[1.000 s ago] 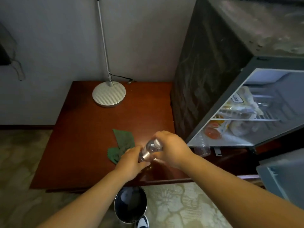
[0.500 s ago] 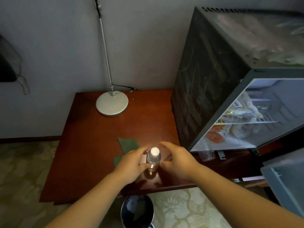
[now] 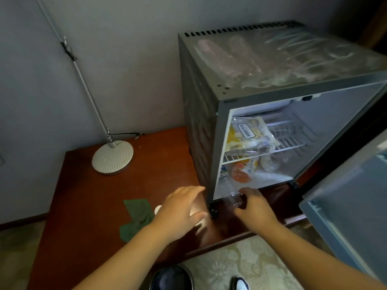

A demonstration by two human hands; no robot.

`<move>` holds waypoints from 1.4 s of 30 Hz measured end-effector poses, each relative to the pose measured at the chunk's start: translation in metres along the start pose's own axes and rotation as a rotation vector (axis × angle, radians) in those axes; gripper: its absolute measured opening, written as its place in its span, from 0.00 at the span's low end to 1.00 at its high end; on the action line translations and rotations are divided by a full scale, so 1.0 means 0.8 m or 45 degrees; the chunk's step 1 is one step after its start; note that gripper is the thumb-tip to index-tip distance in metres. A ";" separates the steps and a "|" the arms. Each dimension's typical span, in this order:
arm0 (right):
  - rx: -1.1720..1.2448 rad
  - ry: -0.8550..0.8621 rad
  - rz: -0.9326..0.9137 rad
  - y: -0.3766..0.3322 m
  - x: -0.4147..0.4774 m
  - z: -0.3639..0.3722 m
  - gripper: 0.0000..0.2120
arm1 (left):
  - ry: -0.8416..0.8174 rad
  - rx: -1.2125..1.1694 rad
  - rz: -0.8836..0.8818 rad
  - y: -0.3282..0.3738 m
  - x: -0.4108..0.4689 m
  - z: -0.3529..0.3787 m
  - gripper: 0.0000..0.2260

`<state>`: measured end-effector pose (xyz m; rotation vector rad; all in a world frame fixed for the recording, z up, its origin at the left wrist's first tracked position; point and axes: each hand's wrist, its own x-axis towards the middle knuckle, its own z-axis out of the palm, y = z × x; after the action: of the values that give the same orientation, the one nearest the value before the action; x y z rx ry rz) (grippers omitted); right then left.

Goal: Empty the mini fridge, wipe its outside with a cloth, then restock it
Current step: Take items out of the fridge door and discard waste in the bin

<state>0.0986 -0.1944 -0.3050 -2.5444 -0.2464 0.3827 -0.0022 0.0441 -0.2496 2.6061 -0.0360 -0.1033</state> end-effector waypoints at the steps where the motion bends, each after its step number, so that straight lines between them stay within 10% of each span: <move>1: -0.003 -0.005 0.034 0.006 0.004 0.001 0.33 | -0.014 -0.001 -0.016 0.006 0.007 0.009 0.31; 12: 0.281 -0.286 0.103 0.030 0.061 0.015 0.25 | -0.130 -0.055 -0.281 0.048 0.050 0.069 0.32; 42: 1.036 0.074 0.072 0.122 -0.019 -0.149 0.17 | -0.020 -0.103 -0.100 0.110 0.092 0.085 0.38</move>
<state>0.1318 -0.3383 -0.2584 -1.7581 0.0132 0.3391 0.0651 -0.0693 -0.2677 2.5262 0.0639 -0.1503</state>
